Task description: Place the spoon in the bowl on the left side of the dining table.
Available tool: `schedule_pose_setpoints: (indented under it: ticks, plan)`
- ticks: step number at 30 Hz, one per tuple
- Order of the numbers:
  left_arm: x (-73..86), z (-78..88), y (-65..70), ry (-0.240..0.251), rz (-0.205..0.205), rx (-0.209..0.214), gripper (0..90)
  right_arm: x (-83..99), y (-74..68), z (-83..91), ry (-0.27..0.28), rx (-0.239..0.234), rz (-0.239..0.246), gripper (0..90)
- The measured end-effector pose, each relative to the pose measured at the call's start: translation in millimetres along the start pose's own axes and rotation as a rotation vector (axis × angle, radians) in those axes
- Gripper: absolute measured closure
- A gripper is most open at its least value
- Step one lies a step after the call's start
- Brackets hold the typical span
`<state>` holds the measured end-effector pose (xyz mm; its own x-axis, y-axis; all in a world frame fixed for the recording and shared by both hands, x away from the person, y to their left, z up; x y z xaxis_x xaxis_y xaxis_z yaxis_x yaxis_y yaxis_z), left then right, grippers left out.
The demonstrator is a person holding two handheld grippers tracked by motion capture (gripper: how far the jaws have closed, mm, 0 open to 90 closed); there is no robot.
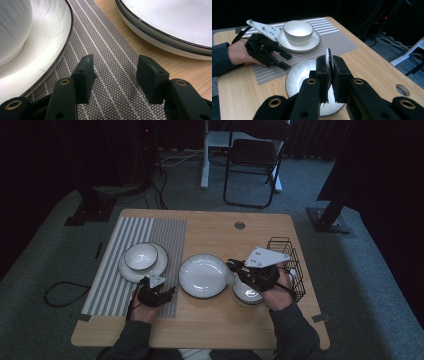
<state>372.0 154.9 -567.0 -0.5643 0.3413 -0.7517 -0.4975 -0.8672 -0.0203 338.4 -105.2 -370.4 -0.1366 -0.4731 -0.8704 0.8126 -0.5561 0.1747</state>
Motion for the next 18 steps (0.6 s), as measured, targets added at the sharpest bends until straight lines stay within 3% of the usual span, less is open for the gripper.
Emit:
schedule_pose_setpoints:
  ticks: [18]
  plan:
    - [0.0,-0.5,0.7,0.000,0.001,0.003,49.6,-16.3,-12.3,-34.0,0.025,-0.057,-0.021,84.6]
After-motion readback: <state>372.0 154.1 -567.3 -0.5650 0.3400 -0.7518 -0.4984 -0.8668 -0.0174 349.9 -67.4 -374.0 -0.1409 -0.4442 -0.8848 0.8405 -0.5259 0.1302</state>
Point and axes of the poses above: each handheld gripper's, and its own axes: z roughly backward along the jaws, x roughly out of its underside, y roughly to its right, the point moved 7 cm from there along -z, roughly forward along the jaws
